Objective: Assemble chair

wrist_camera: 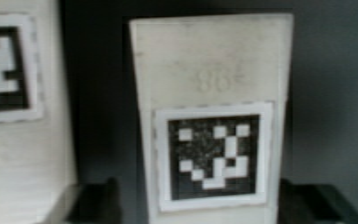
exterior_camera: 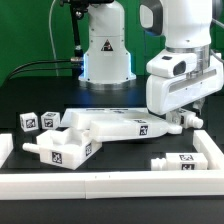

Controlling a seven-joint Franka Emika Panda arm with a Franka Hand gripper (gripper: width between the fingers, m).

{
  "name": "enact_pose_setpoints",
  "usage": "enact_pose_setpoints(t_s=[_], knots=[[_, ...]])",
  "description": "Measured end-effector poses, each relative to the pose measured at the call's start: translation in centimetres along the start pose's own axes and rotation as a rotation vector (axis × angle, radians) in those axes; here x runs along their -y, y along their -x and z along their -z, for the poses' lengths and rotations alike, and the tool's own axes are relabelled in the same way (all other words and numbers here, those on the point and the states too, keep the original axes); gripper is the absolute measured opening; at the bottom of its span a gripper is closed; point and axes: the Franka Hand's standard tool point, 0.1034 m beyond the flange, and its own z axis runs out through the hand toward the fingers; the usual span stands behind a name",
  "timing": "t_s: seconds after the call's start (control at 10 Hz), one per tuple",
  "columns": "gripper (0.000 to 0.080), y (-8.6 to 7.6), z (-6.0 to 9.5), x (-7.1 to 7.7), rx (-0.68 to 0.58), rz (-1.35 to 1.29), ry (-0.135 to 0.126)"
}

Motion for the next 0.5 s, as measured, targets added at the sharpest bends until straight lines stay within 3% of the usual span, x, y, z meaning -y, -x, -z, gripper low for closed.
enact_pose_setpoints(t_s=[0.1, 0.2, 0.3, 0.5], knots=[[0.0583, 0.0, 0.6, -0.2, 0.012, -0.002, 0.000], [0.0583, -0.1, 1.5, -0.3, 0.033, -0.001, -0.001], [0.0636, -0.6, 2.8, -0.8, 0.053, 0.005, -0.001], [0.0645, -2.1, 4.6, -3.0, 0.083, 0.013, -0.012]])
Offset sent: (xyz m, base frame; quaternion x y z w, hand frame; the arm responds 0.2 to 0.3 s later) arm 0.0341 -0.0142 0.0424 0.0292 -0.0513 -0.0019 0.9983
